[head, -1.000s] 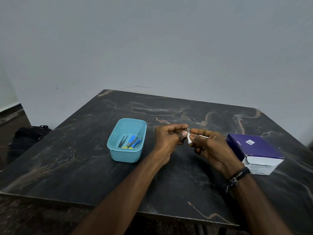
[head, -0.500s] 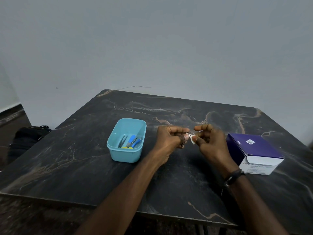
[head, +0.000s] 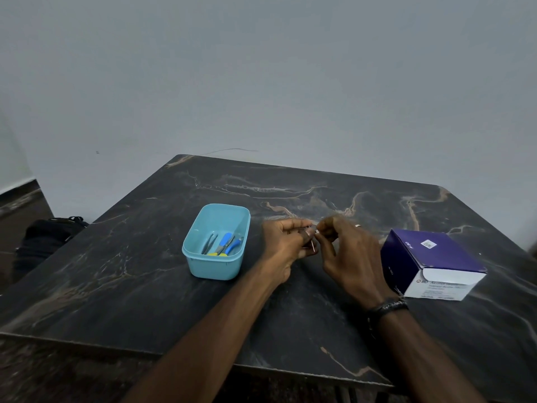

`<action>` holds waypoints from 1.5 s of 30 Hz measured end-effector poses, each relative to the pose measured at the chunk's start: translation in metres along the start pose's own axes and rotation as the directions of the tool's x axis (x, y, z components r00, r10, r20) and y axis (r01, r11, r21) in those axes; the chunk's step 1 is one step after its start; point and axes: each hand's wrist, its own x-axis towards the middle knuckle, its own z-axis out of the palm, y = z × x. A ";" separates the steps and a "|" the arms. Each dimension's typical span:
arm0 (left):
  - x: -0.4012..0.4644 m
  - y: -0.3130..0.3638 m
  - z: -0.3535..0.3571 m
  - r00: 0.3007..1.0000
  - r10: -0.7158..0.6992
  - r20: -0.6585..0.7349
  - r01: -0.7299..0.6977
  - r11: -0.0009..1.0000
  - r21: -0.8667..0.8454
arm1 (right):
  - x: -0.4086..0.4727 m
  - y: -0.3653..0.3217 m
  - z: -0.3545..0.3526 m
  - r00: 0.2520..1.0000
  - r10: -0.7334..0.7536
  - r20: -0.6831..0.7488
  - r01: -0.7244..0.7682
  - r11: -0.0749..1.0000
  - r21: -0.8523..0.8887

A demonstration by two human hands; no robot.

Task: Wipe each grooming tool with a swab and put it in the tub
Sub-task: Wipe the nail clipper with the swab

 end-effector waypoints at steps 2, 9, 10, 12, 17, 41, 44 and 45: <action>0.003 -0.001 0.000 0.999 -0.010 -0.042 0.009 1.000 -0.029 | 0.000 -0.001 0.000 1.000 0.007 0.001 -0.007 1.000 0.030; 0.007 0.005 -0.002 0.992 0.000 -0.130 -0.019 0.989 -0.149 | 0.000 -0.005 -0.001 0.997 0.054 0.061 -0.062 0.988 0.140; 0.007 0.006 -0.003 0.991 -0.004 -0.134 -0.017 0.987 -0.158 | 0.000 -0.005 -0.001 0.996 0.064 0.055 -0.072 0.986 0.149; 0.007 0.008 -0.003 0.990 -0.021 -0.137 -0.004 0.984 -0.177 | 0.001 -0.003 -0.001 0.995 0.094 0.043 -0.100 0.984 0.148; 0.005 0.009 -0.002 0.995 -0.035 -0.097 0.016 0.981 -0.194 | 0.003 -0.003 0.000 0.971 0.239 0.011 -0.236 0.945 0.228; 0.001 0.005 0.000 0.999 0.022 0.039 -0.019 0.997 -0.075 | 0.007 -0.007 -0.004 0.829 0.533 0.171 -0.531 0.655 0.537; 0.000 0.005 0.001 0.999 0.014 0.047 -0.011 0.999 -0.052 | 0.007 -0.006 -0.004 0.818 0.558 0.140 -0.537 0.653 0.534; 0.000 0.005 0.002 0.999 0.014 0.047 -0.012 0.999 -0.044 | 0.008 -0.006 -0.005 0.815 0.565 0.125 -0.535 0.654 0.534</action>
